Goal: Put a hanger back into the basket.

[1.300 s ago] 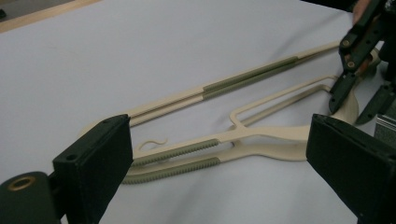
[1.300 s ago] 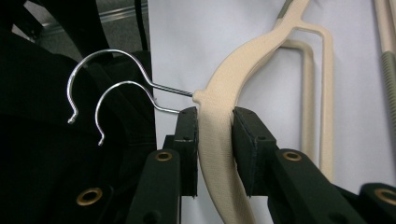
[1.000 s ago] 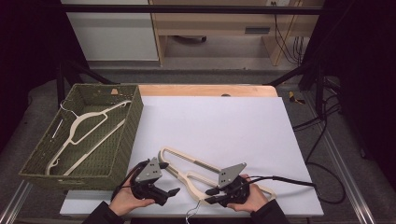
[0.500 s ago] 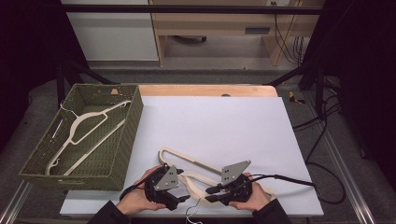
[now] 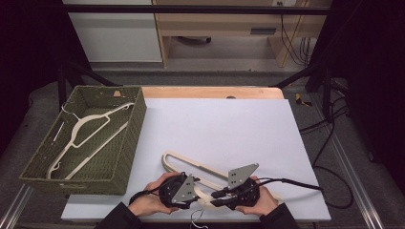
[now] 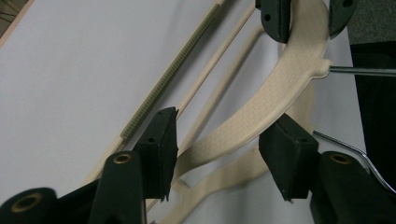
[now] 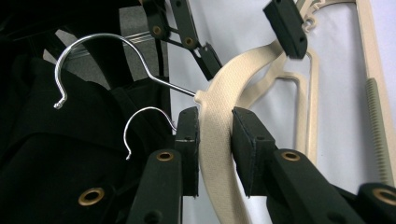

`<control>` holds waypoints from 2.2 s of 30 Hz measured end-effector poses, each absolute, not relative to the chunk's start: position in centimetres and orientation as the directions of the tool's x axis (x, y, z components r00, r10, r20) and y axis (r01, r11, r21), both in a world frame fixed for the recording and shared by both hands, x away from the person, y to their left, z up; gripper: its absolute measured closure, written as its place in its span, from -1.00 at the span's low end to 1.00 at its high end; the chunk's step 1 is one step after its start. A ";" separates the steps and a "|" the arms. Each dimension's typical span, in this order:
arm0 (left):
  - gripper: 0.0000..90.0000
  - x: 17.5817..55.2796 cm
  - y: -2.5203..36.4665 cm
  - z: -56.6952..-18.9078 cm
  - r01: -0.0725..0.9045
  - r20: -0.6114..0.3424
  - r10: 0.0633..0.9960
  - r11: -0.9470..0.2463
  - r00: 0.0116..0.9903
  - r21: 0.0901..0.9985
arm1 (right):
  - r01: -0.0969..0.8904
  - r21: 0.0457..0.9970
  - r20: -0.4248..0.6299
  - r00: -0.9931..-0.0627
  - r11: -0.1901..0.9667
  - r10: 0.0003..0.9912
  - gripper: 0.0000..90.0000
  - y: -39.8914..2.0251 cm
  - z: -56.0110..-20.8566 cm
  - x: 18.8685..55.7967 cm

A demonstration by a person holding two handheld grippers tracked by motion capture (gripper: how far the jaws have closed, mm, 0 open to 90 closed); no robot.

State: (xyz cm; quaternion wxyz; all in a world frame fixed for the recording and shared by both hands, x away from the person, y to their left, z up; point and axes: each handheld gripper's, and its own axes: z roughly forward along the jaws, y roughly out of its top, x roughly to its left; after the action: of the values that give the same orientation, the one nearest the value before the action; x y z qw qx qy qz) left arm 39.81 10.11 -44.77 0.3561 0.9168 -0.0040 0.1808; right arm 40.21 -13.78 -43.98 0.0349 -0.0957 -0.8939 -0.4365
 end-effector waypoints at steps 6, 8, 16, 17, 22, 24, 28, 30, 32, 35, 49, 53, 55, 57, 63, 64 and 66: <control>0.25 39.8 9.9 -44.7 -0.182 0.367 0.090 -0.745 0.926 0.642 | 0.202 0.782 0.144 -0.979 0.590 0.144 0.62 -13.9 -43.8 40.2; 0.29 39.7 9.9 -44.7 -0.189 0.369 0.086 -0.739 0.926 0.646 | 0.199 0.785 0.137 -0.979 0.587 0.148 0.62 -14.0 -43.7 40.2; 0.40 40.1 9.8 -44.0 -0.209 0.370 0.071 -0.720 0.926 0.662 | 0.181 0.790 0.082 -0.978 0.586 0.192 0.33 -14.5 -43.3 39.9; 0.41 40.3 9.8 -43.8 -0.214 0.373 0.064 -0.725 0.926 0.655 | 0.175 0.794 0.068 -0.977 0.582 0.201 0.26 -14.7 -43.1 39.8; 0.50 40.9 9.5 -42.9 -0.201 0.356 0.075 -0.710 0.931 0.675 | 0.211 0.835 0.066 -0.955 0.509 0.289 -0.07 -16.4 -42.2 40.0; 0.52 41.0 9.4 -42.8 -0.200 0.353 0.073 -0.709 0.933 0.676 | 0.234 0.848 0.067 -0.937 0.475 0.342 -0.20 -17.4 -41.7 40.2; 0.58 41.8 8.7 -42.1 -0.190 0.349 0.089 -0.702 0.933 0.686 | 0.261 0.878 0.067 -0.896 0.400 0.439 -0.38 -19.5 -40.8 40.3; 0.61 42.3 8.5 -41.9 -0.186 0.347 0.090 -0.706 0.933 0.683 | 0.274 0.888 0.065 -0.870 0.370 0.488 -0.44 -20.4 -40.4 40.4; 0.62 42.7 8.3 -41.5 -0.186 0.347 0.088 -0.709 0.934 0.681 | 0.284 0.896 0.069 -0.848 0.341 0.525 -0.47 -21.3 -40.2 40.4; 0.65 43.2 7.9 -41.2 -0.181 0.344 0.090 -0.713 0.935 0.677 | 0.306 0.896 0.071 -0.813 0.320 0.579 -0.58 -22.2 -40.1 40.5; 0.80 45.2 6.2 -39.8 -0.196 0.377 0.084 -0.740 0.922 0.643 | 0.337 0.893 0.056 -0.738 0.297 0.672 -0.72 -23.6 -40.5 40.8; 0.90 46.1 6.0 -39.5 -0.167 0.380 0.130 -0.736 0.916 0.656 | 0.339 0.894 0.059 -0.737 0.292 0.674 -0.73 -23.7 -40.5 40.9; 0.91 46.7 6.3 -39.3 -0.135 0.366 0.165 -0.732 0.916 0.668 | 0.341 0.894 0.060 -0.734 0.291 0.676 -0.74 -23.8 -40.6 40.9; 0.91 47.1 6.6 -39.3 -0.110 0.355 0.190 -0.732 0.915 0.673 | 0.344 0.893 0.063 -0.733 0.290 0.677 -0.75 -23.9 -40.6 41.0; 0.91 46.6 7.1 -38.6 -0.030 0.333 0.279 -0.724 0.901 0.689 | 0.355 0.891 0.073 -0.725 0.282 0.685 -0.77 -23.9 -40.7 41.0; 0.91 46.5 7.2 -38.4 -0.010 0.322 0.296 -0.721 0.899 0.693 | 0.356 0.892 0.075 -0.725 0.280 0.684 -0.78 -23.9 -40.7 41.0; 0.91 46.4 7.5 -38.1 0.035 0.292 0.340 -0.702 0.894 0.711 | 0.355 0.893 0.074 -0.722 0.277 0.688 -0.79 -24.0 -40.6 41.0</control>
State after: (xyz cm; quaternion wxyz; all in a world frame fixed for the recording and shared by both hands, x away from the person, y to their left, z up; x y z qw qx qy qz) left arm 46.39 7.52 -38.09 0.3714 0.8994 0.1042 0.2054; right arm 40.98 -23.98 -40.62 -0.1663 -0.3338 -0.7815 -0.5002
